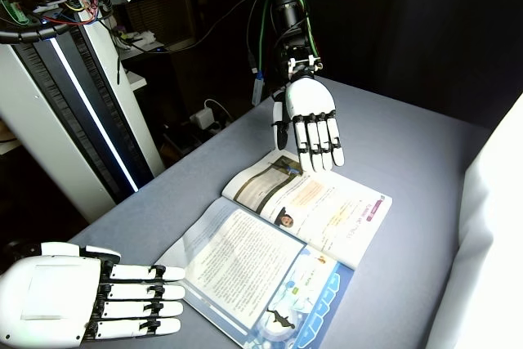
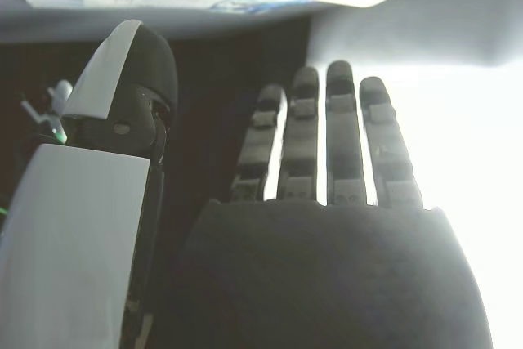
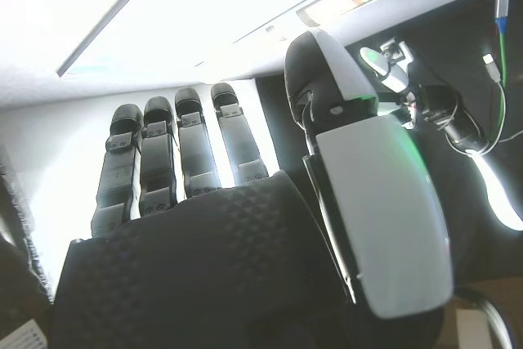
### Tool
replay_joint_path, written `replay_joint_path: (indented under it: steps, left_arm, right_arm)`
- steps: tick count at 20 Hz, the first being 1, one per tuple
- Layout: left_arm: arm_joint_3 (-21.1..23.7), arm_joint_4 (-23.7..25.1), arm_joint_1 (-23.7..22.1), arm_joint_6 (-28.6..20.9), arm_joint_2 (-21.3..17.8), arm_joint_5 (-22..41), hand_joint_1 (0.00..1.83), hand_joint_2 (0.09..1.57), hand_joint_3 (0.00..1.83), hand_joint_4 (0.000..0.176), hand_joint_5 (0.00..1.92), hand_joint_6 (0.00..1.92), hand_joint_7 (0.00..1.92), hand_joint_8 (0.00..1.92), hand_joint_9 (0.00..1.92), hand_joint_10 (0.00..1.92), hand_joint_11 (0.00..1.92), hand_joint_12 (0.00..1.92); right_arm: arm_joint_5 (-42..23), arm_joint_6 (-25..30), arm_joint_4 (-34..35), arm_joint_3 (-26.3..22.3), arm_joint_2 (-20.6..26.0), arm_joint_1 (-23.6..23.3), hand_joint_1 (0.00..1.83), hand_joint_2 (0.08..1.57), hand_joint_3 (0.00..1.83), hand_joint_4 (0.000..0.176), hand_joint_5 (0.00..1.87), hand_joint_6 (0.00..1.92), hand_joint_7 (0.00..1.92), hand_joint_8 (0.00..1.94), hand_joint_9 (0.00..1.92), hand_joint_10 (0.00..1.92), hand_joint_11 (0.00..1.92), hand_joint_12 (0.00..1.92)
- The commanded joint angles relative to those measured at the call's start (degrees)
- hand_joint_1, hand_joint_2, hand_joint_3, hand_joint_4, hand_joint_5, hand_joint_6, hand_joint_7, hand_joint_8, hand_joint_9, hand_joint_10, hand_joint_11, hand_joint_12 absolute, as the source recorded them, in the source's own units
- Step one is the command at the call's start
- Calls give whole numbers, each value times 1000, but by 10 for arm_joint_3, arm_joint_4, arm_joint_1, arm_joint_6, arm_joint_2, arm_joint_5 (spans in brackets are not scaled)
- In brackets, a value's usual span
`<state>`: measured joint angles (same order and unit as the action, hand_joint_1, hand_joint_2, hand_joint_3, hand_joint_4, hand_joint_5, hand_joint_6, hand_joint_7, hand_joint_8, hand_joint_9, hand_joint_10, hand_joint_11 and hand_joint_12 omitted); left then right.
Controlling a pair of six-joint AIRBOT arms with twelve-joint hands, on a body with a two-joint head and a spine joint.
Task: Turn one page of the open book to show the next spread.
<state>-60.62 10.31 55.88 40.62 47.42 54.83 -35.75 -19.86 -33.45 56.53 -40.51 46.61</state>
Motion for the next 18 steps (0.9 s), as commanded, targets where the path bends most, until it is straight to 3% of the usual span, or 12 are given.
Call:
replay_joint_path:
  steps: [1, 5, 10, 11, 16, 17, 18]
  left_arm:
    - [1, -11, -7, -2, 1, 66, 36, 1396, 24, 35, 0, 0, 0, 0, 0, 0, 0, 0]
    - [-2, -13, -8, -3, 1, 62, 46, 1403, 8, 43, 0, 0, 0, 0, 0, 0, 0, 0]
    - [-5, -31, -6, 2, 2, 71, 114, 1399, 1, 38, 12, 5, 0, 0, 0, 0, 0, 0]
    - [-5, -36, -6, 5, 1, 73, 86, 1395, 0, 50, 8, 3, 0, 0, 0, 0, 0, 0]
    - [1, -67, 7, 24, -10, 99, 85, 1396, 0, 27, 40, 9, 0, 0, 0, 0, 0, 0]
    - [3, -72, 9, 27, -13, 103, 123, 1401, 1, 35, 48, 10, 0, 0, 0, 0, 0, 0]
    - [4, -76, 10, 30, -14, 107, 156, 1399, 0, 28, 66, 13, 0, 0, 0, 0, 0, 0]
  right_arm:
    - [-54, -3, 18, 2, 0, -8, 0, 1297, 41, 0, 0, 2, 0, 0, 0, 0, 0, 0]
    - [-23, 1, -28, 4, -7, -31, 38, 1310, 35, 0, 29, 11, 0, 0, 0, 0, 0, 0]
    - [40, 71, -161, 13, -26, -82, 46, 1293, 8, 0, 8, 3, 0, 0, 0, 0, 0, 0]
    - [50, 95, -193, 19, -34, -89, 35, 1288, 4, 0, 18, 7, 0, 0, 0, 0, 0, 0]
    - [77, 189, -318, 38, -65, -114, 41, 1291, 3, 0, 78, 23, 0, 0, 0, 0, 0, 0]
    - [82, 203, -337, 42, -70, -116, 7, 1292, 4, 0, 59, 13, 0, 0, 0, 0, 0, 0]
    - [85, 218, -355, 46, -75, -116, 1, 1289, 2, 0, 49, 8, 0, 0, 0, 0, 0, 0]
